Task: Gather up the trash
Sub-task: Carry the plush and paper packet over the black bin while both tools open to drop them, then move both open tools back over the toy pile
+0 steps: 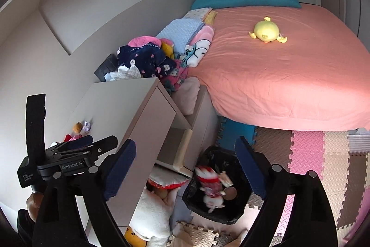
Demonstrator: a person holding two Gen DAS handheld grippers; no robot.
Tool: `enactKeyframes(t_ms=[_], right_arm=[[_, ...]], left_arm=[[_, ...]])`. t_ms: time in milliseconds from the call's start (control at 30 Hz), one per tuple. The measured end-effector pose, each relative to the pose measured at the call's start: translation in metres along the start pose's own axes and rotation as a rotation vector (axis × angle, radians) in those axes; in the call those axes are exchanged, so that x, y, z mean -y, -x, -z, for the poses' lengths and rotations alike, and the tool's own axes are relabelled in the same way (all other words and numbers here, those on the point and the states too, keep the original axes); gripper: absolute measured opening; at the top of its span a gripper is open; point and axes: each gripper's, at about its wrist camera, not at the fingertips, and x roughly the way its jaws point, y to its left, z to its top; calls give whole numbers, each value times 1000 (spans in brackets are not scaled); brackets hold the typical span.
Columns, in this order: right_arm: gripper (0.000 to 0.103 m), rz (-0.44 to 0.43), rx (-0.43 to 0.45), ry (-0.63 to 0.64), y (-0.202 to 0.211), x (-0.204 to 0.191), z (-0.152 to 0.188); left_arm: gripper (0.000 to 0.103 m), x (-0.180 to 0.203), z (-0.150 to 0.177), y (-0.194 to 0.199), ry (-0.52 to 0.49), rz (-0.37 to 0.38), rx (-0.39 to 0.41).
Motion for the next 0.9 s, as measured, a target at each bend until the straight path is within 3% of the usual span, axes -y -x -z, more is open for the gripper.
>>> enactKeyframes(t_ms=[233,533,900], right_arm=[[88,-10,-40,3,-12,-9,2],[88,-74,-77,78,-24,-48,5],[88,-183,-163,239,-54,-133,14]], left_arm=[[98,-14,7,6,41,-2,-5],[98,-46,18,19,99,-17,4],[98,-130,43,68,261,-127,83]])
